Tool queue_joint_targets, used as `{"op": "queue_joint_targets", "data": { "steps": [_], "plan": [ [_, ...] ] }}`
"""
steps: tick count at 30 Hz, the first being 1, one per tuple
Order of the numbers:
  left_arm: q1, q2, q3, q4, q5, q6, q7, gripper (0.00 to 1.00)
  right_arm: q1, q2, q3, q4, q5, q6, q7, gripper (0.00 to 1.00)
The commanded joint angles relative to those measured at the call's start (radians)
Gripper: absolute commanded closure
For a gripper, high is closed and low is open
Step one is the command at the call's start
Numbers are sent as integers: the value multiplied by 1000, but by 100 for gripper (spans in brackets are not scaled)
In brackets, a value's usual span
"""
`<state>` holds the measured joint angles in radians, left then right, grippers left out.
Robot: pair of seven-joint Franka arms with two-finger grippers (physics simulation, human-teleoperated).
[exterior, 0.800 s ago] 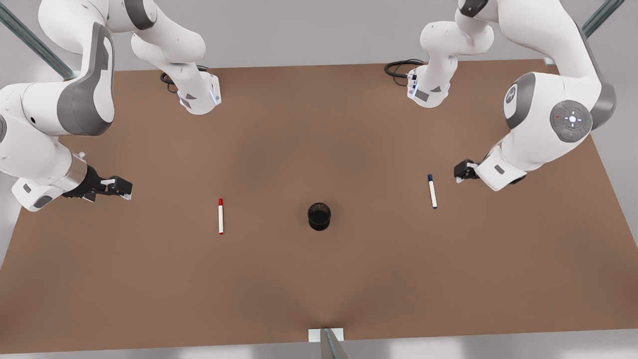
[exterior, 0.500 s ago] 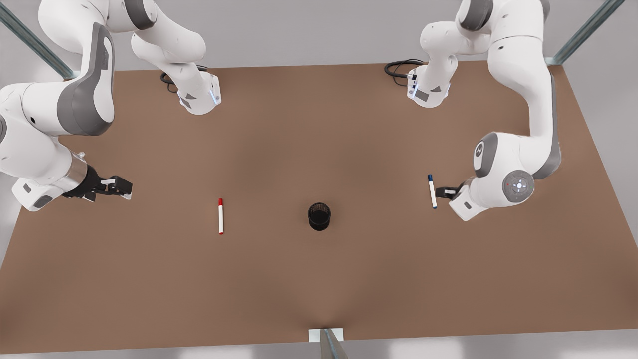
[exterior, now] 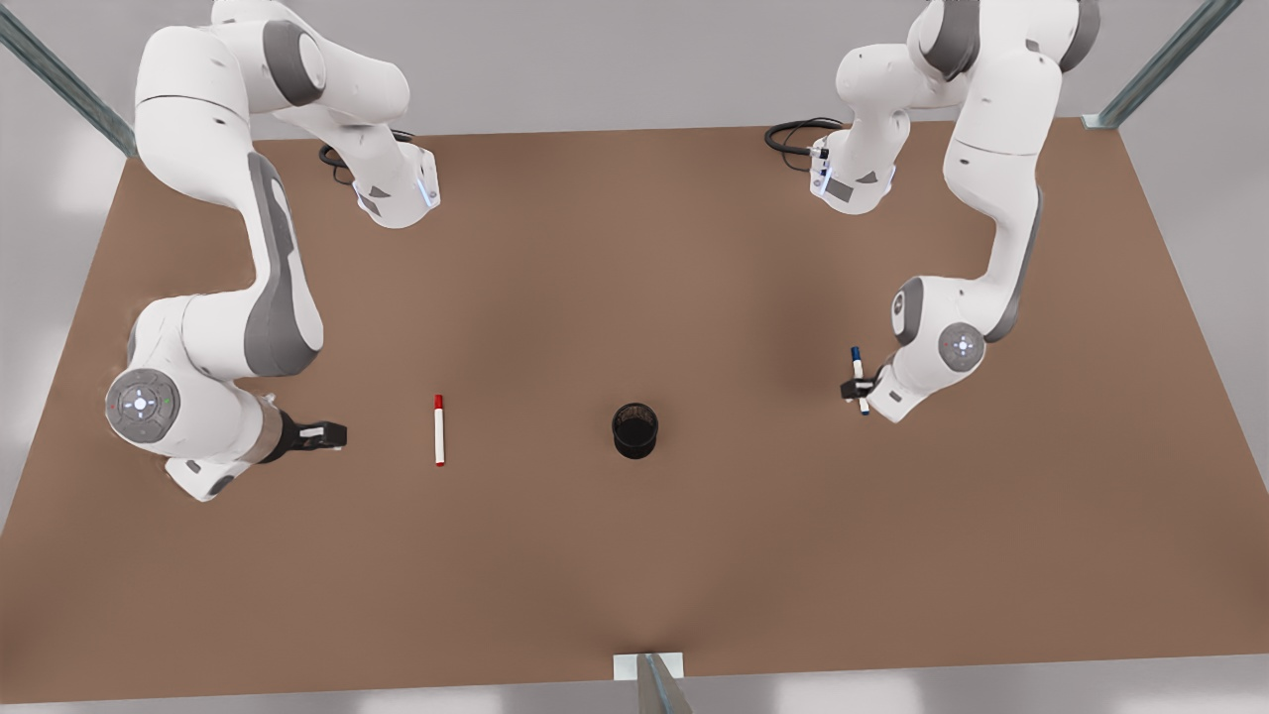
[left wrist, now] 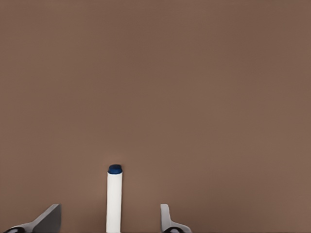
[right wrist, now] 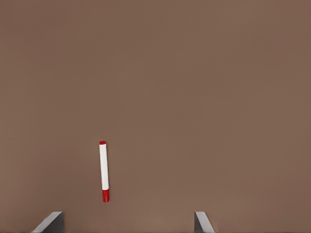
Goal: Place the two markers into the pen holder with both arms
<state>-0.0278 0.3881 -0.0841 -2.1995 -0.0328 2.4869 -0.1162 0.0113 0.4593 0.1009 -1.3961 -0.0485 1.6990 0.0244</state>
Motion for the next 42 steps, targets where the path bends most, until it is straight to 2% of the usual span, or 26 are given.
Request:
{"op": "queue_joint_targets", "data": {
  "steps": [1, 3, 5, 6, 12, 16, 18, 21, 24, 26, 34, 40, 42],
  "plan": [
    [-1, 18, 1, 0, 4, 116, -42, 1, 13, 9, 0, -83, -8, 257, 167, 0],
    [-1, 35, 1, 1, 8, 118, -40, 6, 16, 7, 2, -161, -8, 346, 169, 0],
    [-6, 38, 1, 1, 11, 116, -29, 29, 18, 6, 2, -202, -8, 390, 186, 0],
    [-6, 38, 1, 1, 13, 115, -23, 34, 25, 6, 2, -202, -8, 389, 198, 0],
    [-1, 47, 1, 0, 13, 110, -10, 38, 16, 22, 0, -277, -8, 465, 198, 0],
    [0, 54, 1, 0, 13, 110, -3, 40, 98, 71, 0, -264, -10, 482, 334, 0],
    [2, 57, 1, 0, 13, 109, 4, 43, 128, 96, 2, -265, -10, 508, 371, 0],
    [2, 57, 1, 0, 13, 107, 4, 54, 141, 131, 2, -268, -4, 541, 381, 0],
    [3, 64, 3, 0, 13, 109, 4, 55, 131, 118, 22, -325, -2, 553, 381, 0],
    [3, 69, 3, 0, 13, 109, 6, 56, 131, 67, 23, -426, -2, 605, 381, 3],
    [5, 69, 3, 0, 13, 109, 4, 79, 85, 102, 28, -454, -1, 668, 379, 13],
    [-6, 38, 0, 36, 13, 49, 3, 79, 90, 147, 28, -449, -4, 708, 373, 13],
    [-35, -32, -5, 52, 11, 6, 68, 79, 87, 165, 28, -443, -8, 718, 367, 14]
  ]
}}
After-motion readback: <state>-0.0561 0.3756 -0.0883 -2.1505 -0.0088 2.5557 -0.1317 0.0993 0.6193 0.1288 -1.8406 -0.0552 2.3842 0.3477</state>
